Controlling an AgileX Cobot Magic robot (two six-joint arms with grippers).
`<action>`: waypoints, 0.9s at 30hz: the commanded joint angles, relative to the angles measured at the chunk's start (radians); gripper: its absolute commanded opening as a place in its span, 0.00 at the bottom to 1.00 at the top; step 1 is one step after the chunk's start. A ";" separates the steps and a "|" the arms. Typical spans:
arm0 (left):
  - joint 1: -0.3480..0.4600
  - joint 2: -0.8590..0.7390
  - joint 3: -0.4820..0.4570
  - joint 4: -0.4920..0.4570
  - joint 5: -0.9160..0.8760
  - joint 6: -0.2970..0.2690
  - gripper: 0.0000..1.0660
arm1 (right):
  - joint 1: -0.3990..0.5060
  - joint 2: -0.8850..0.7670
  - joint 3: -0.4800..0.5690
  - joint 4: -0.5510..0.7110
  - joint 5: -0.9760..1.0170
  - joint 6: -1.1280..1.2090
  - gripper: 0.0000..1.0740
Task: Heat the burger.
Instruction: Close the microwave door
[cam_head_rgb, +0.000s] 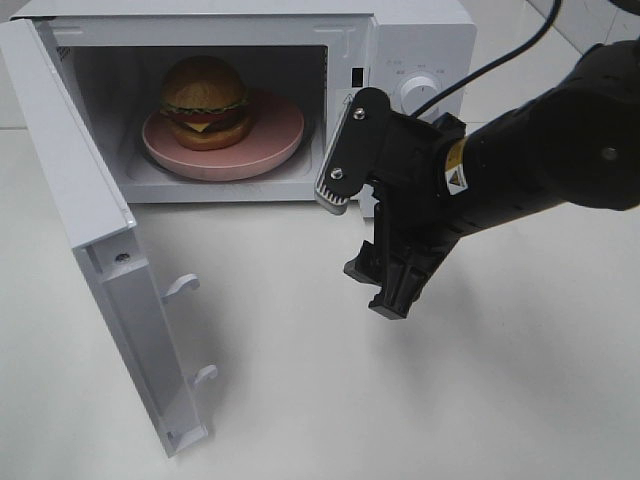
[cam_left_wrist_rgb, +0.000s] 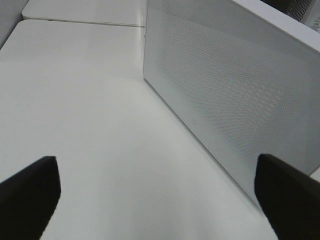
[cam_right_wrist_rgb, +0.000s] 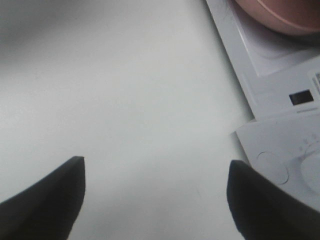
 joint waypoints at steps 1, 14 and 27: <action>-0.009 -0.015 0.000 -0.004 -0.008 0.000 0.92 | -0.002 -0.049 0.033 0.005 0.000 0.114 0.71; -0.009 -0.015 0.000 -0.004 -0.008 0.000 0.92 | -0.002 -0.291 0.057 0.005 0.414 0.403 0.71; -0.009 -0.015 0.000 -0.004 -0.008 0.000 0.92 | -0.002 -0.502 0.057 0.006 0.689 0.483 0.71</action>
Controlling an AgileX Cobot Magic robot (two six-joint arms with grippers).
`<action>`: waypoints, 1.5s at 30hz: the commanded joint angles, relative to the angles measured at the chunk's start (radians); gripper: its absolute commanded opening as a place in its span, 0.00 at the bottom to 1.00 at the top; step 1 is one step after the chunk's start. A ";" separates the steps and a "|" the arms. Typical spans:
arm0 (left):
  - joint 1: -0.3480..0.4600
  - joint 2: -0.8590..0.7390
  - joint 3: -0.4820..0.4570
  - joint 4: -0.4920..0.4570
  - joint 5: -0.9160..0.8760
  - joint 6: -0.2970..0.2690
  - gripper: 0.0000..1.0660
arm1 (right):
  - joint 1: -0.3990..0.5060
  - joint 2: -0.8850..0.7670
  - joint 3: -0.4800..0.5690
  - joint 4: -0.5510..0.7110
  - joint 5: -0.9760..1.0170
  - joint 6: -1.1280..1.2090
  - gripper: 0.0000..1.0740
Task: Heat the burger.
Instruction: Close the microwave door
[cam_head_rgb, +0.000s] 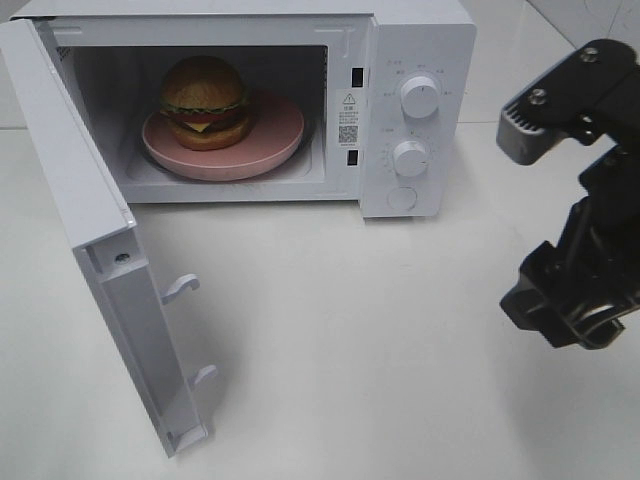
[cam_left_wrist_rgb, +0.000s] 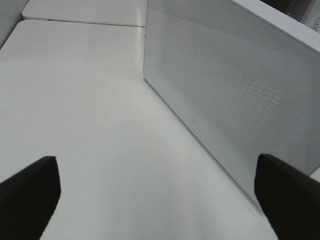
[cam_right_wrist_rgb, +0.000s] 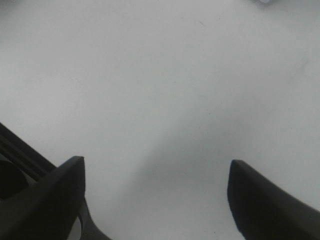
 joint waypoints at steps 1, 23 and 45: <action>-0.009 -0.015 0.000 -0.004 -0.008 0.000 0.92 | -0.002 -0.076 0.003 -0.002 0.078 0.032 0.71; -0.009 -0.015 0.000 -0.004 -0.008 0.000 0.92 | -0.326 -0.443 0.087 0.052 0.179 0.073 0.71; -0.009 -0.015 0.000 -0.004 -0.008 0.000 0.92 | -0.563 -0.949 0.275 0.121 0.159 0.066 0.71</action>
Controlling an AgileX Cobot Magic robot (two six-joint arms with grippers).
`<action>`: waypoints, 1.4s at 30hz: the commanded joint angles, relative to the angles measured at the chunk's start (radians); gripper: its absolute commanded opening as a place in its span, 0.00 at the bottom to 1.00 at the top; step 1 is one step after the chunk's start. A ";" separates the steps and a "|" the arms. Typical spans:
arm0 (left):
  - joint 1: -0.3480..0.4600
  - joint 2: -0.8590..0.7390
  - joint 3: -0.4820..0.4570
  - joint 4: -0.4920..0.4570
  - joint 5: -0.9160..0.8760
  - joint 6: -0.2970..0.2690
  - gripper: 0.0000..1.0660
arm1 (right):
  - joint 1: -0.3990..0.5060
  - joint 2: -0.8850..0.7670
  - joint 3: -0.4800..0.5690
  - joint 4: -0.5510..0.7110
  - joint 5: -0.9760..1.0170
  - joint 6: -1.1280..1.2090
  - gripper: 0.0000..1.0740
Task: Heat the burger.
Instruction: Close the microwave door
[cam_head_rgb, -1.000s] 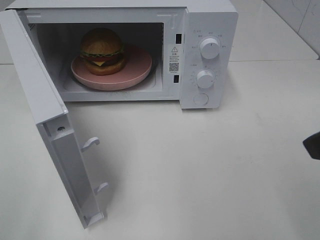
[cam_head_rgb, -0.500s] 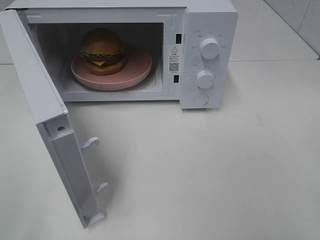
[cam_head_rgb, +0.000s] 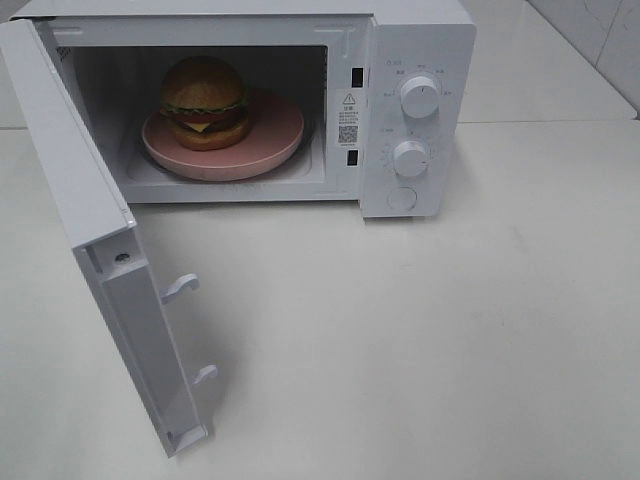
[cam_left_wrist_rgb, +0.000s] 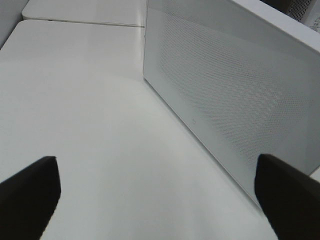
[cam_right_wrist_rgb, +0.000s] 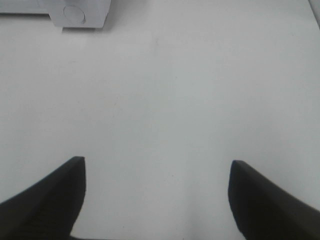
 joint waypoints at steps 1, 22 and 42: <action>-0.009 -0.015 0.000 -0.004 -0.008 0.000 0.92 | -0.014 -0.069 0.002 0.007 -0.011 0.006 0.71; -0.009 -0.014 0.000 -0.004 -0.008 0.000 0.92 | -0.026 -0.231 0.003 0.006 -0.011 -0.001 0.71; -0.009 -0.014 0.000 -0.004 -0.008 0.000 0.92 | -0.026 -0.231 0.003 0.006 -0.011 -0.001 0.71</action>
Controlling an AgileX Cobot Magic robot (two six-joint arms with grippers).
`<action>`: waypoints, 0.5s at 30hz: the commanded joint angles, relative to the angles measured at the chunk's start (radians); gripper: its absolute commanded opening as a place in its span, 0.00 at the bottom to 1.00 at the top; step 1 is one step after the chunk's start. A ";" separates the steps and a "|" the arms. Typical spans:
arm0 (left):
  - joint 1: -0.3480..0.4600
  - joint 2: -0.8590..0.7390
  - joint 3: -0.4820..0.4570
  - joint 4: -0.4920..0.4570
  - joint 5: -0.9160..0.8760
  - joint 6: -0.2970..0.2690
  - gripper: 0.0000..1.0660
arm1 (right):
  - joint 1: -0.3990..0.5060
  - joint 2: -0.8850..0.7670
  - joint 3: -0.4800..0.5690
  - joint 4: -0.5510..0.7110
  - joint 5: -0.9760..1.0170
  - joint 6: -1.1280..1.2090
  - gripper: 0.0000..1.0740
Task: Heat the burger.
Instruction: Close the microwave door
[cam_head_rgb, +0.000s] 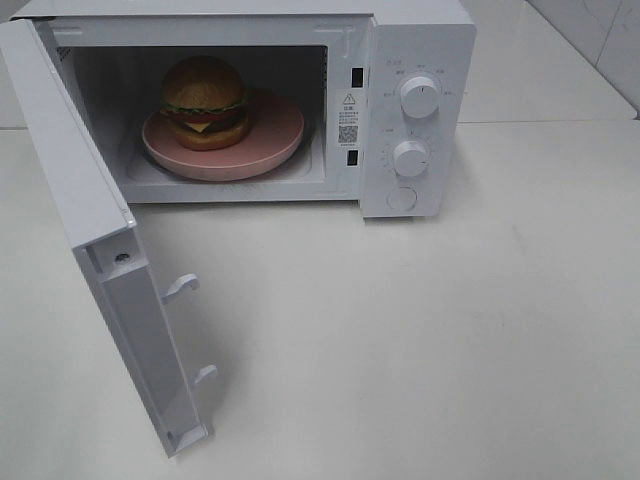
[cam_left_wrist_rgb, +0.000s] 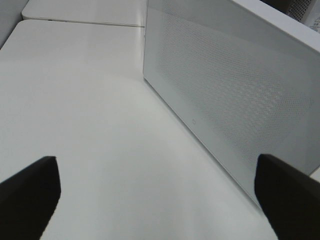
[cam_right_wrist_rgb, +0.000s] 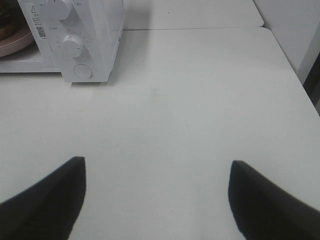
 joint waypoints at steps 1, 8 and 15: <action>-0.009 -0.014 0.000 -0.004 -0.008 0.000 0.92 | -0.007 -0.027 0.003 0.003 -0.007 0.000 0.71; -0.009 -0.014 0.000 -0.004 -0.008 0.000 0.92 | -0.007 -0.027 0.003 0.003 -0.007 0.000 0.71; -0.009 -0.014 0.000 -0.004 -0.008 0.000 0.92 | -0.007 -0.027 0.003 0.003 -0.007 0.000 0.71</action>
